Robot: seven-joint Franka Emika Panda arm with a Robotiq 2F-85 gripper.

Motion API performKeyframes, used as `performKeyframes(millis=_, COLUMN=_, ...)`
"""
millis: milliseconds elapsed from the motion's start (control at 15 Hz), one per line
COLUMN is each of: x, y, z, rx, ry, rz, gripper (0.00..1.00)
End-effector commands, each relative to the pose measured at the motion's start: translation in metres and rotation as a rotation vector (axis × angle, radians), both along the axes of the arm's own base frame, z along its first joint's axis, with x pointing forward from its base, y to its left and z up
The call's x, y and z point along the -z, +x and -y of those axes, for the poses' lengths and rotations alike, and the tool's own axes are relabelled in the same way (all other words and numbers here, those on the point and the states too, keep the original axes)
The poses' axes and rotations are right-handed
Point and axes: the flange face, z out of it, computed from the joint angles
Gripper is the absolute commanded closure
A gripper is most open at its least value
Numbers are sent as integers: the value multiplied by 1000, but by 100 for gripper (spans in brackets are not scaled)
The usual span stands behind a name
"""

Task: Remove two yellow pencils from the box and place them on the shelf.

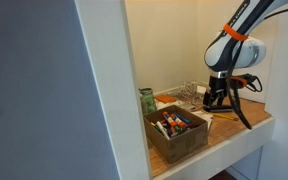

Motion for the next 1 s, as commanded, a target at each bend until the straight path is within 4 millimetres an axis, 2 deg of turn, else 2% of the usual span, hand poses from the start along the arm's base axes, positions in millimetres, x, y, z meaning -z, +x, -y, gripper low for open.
performKeyframes(millis=0, x=-39, y=-8, z=-20, rx=150, ry=113, rz=-34, gripper=0)
performKeyframes(millis=200, x=-63, y=-6, z=-38, rx=251, ry=203, rz=-76, gripper=0)
performKeyframes(millis=467, x=-83, y=-2, z=-68, rx=396, ry=255, rz=-115, gripper=0)
performKeyframes(millis=533, x=-73, y=-3, z=-56, rx=329, ry=223, rz=-98, gripper=0)
performKeyframes(millis=733, x=-78, y=-1, z=-71, rx=367, ry=233, rz=-103, gripper=0)
performKeyframes(millis=933, x=-78, y=-2, z=-68, rx=377, ry=232, rz=-103, gripper=0)
